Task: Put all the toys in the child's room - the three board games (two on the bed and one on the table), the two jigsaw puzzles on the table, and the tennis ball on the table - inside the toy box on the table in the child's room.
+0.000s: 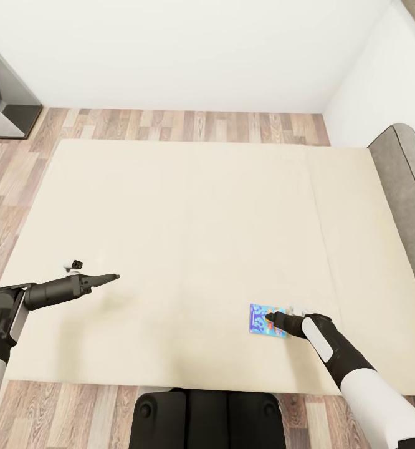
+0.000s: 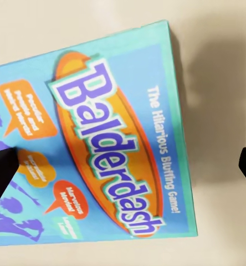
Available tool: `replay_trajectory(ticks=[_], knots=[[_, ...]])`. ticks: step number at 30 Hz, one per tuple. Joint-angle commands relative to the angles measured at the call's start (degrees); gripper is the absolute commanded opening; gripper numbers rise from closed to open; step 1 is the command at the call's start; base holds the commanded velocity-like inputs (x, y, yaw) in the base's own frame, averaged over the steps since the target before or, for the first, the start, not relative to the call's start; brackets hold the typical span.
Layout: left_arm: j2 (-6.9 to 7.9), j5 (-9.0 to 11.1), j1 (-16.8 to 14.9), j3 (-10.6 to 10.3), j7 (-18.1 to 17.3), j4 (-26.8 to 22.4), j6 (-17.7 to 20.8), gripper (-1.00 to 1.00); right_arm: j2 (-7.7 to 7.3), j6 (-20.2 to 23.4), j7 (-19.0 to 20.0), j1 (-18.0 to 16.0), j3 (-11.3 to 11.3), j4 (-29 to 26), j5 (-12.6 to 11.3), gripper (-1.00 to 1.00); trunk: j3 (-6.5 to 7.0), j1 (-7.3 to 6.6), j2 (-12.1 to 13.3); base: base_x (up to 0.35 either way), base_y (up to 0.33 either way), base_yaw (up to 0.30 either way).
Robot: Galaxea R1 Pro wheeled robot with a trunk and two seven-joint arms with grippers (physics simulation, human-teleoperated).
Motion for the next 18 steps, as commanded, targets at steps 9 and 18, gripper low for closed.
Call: replay_trajectory(ticks=[9,18], knots=[[-0.03,-0.1,-0.1,0.0,-0.2,0.0,0.6,1.0,1.54,-0.2,-0.2,0.1,0.0,0.4,0.9,1.0,-0.06,0.1,0.0,0.0,0.0,0.0],[-0.03,0.0,-0.1,0.0,-0.2,0.0,0.6,1.0,1.54,-0.2,-0.2,0.1,0.0,0.4,0.9,1.0,0.1,0.1,0.0,0.0,0.0,0.0]])
